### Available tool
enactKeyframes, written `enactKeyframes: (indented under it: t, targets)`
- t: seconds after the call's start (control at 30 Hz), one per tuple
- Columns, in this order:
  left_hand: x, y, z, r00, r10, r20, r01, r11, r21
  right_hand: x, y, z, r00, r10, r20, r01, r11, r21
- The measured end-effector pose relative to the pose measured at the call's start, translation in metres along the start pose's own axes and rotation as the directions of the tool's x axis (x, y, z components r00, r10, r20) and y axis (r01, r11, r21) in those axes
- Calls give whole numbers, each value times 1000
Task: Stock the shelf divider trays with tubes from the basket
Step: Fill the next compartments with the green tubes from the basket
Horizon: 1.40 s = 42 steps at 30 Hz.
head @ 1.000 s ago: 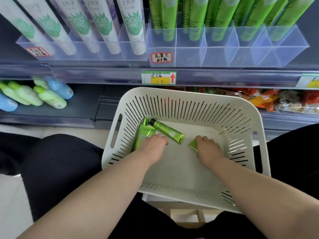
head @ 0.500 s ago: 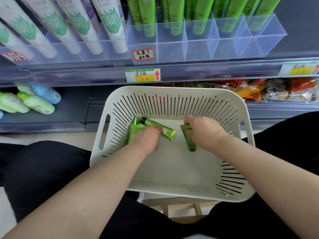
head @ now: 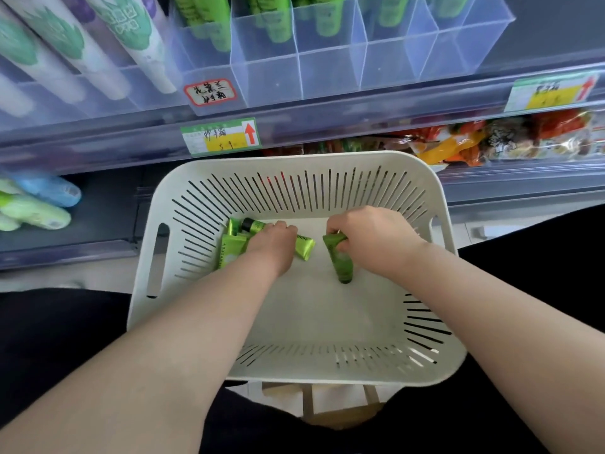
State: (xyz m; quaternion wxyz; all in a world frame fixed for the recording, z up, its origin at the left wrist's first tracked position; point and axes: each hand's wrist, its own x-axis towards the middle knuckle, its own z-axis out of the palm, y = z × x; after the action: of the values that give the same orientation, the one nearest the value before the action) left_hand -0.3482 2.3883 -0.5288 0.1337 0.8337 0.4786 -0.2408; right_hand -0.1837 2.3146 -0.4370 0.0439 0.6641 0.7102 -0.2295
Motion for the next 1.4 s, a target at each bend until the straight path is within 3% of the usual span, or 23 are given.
enactKeyframes:
  t: [0.13, 0.33, 0.4, 0.53, 0.6, 0.73, 1.03, 1.4]
  targets:
    - [3, 7, 3, 997, 71, 19, -73, 980, 183, 0, 9, -3, 996, 31, -83, -33, 999, -20]
    - [3, 12, 1, 970, 242, -8, -221, 900, 376, 3, 13, -3, 996, 68, -63, -69, 998, -8]
    - [0, 11, -2, 965, 255, -66, -229, 935, 273, 2, 13, -5, 995, 77, -67, -76, 997, 12]
    - [-11, 12, -13, 918, 234, -321, -277, 956, -96, 2, 10, -10, 992, 92, -80, -92, 996, 12]
    - [-21, 12, -20, 907, 136, -398, -268, 917, -296, 2, 8, -12, 990, 96, -106, -96, 995, 11]
    - [-41, 7, -37, 921, -80, -382, -186, 772, -608, -2, 5, -15, 977, 88, -197, -86, 996, 16]
    - [-88, -1, -88, 848, -80, -524, -285, 765, -577, -29, -14, -38, 920, 32, -392, -13, 999, 52]
    - [-142, -6, -185, 600, -127, -790, -404, 804, -436, -60, -46, -125, 736, -51, -675, 52, 998, -19]
